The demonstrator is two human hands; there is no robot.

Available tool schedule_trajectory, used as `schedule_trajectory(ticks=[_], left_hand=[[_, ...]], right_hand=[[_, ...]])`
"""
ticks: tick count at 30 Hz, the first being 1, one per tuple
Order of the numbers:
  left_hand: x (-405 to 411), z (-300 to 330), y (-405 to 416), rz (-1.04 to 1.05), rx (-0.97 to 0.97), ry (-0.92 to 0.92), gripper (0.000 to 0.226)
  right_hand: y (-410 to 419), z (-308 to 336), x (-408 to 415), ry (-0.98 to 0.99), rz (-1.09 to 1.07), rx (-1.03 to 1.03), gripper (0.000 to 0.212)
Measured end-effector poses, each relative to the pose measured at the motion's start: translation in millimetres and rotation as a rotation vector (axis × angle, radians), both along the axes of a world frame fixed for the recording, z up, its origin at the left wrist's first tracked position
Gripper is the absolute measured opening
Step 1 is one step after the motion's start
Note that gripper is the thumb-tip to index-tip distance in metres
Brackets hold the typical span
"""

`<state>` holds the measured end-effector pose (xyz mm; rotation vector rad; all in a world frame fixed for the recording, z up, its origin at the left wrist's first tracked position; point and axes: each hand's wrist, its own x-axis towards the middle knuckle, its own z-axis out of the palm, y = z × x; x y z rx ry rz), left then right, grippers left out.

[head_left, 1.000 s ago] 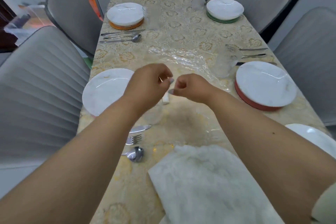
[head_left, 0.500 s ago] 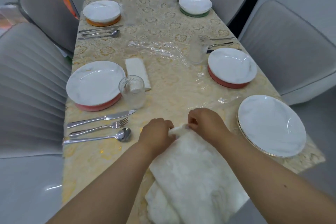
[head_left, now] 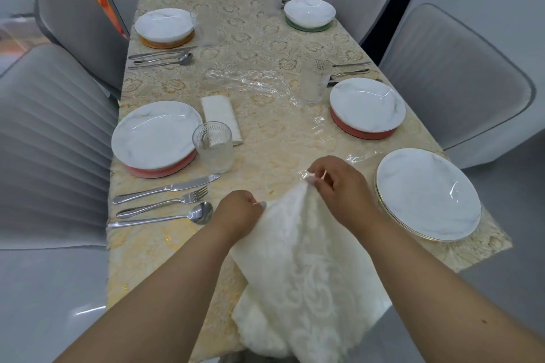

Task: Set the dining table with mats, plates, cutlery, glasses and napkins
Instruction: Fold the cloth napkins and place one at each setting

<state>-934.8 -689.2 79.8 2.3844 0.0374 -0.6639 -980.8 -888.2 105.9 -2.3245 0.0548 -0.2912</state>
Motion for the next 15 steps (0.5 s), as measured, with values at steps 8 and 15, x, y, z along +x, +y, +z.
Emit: schedule_trajectory(ticks=[8, 15], left_hand=[[-12, 33, -14, -0.133, -0.569, 0.011, 0.024], [2, 60, -31, -0.025, -0.583, -0.266, 0.033]], right_hand=[[6, 31, 17, 0.153, 0.062, 0.118, 0.021], [-19, 50, 19, 0.369, 0.188, 0.161, 0.021]])
